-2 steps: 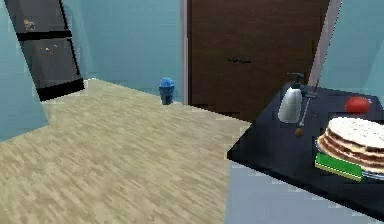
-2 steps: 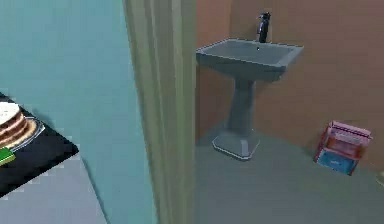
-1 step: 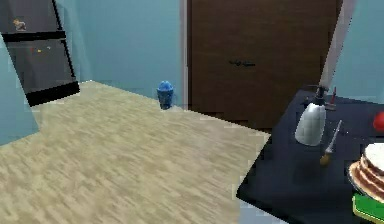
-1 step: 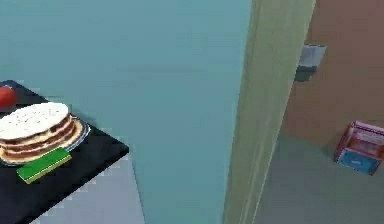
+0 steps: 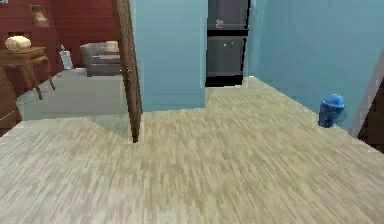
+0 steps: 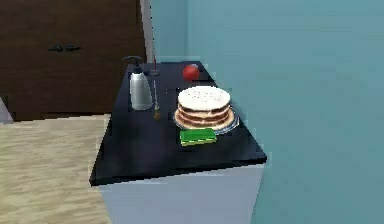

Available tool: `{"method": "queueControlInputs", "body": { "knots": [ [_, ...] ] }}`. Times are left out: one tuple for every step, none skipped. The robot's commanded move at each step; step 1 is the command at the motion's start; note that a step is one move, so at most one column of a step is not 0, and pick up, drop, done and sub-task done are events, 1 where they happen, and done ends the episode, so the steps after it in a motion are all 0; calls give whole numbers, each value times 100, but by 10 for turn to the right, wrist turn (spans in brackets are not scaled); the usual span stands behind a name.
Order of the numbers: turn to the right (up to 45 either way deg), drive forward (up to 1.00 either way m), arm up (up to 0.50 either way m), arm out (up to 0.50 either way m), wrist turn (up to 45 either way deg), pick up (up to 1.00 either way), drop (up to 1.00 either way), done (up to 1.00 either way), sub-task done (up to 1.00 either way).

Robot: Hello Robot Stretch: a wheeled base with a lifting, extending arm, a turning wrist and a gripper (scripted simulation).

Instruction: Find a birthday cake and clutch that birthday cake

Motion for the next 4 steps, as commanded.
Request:
{"method": "queueControlInputs", "body": {
  "knots": [
    [-180, 0, 0, 0, 0, 0, 0, 0, 0],
    [0, 40, 0, 0, 0, 0, 0, 0, 0],
    [390, 0, 0, 0, 0, 0, 0, 0, 0],
    [450, 0, 0, 0, 0, 0, 0, 0, 0]
  ]
}}
